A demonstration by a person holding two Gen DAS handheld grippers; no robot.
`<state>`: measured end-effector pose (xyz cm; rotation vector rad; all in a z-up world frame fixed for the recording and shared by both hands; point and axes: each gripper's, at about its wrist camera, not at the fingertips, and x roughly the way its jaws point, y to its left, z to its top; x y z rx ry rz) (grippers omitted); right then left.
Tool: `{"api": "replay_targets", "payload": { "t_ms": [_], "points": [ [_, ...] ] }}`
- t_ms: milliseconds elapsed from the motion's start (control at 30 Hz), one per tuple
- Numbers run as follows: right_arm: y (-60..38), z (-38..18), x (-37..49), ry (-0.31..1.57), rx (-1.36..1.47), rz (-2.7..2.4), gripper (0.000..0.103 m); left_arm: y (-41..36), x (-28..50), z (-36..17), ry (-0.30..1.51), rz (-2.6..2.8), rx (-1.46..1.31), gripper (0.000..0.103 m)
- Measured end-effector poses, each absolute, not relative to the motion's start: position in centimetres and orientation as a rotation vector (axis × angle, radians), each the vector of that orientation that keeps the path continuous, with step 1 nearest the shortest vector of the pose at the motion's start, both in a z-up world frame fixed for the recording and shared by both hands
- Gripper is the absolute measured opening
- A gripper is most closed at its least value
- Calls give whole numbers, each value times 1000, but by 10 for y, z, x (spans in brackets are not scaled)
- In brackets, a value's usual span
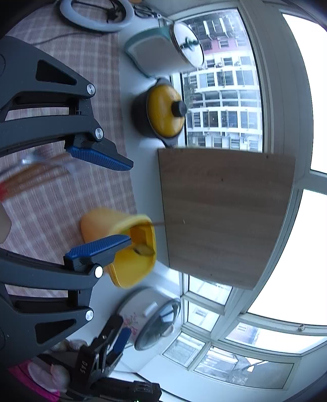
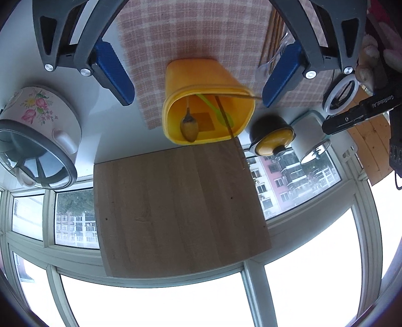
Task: Organize utensils
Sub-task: 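Move both open grippers down to the utensils on the checkered cloth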
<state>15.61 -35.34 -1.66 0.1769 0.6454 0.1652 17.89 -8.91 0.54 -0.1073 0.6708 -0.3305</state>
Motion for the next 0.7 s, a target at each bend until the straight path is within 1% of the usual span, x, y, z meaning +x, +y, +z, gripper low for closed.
{"api": "replay_targets", "payload": {
  "t_ms": [233, 600, 667, 700],
  "points": [
    [-346, -29, 141, 663, 161, 175, 103, -49, 175, -22, 748, -244, -91, 54],
    [-335, -55, 130, 761, 170, 244, 103, -21, 176, -94, 951, -245, -179, 54],
    [-330, -61, 130, 786, 181, 256, 101, -18, 178, -103, 975, -250, -196, 52],
    [-329, -64, 130, 794, 186, 261, 99, -17, 178, -107, 985, -254, -202, 48]
  ]
}}
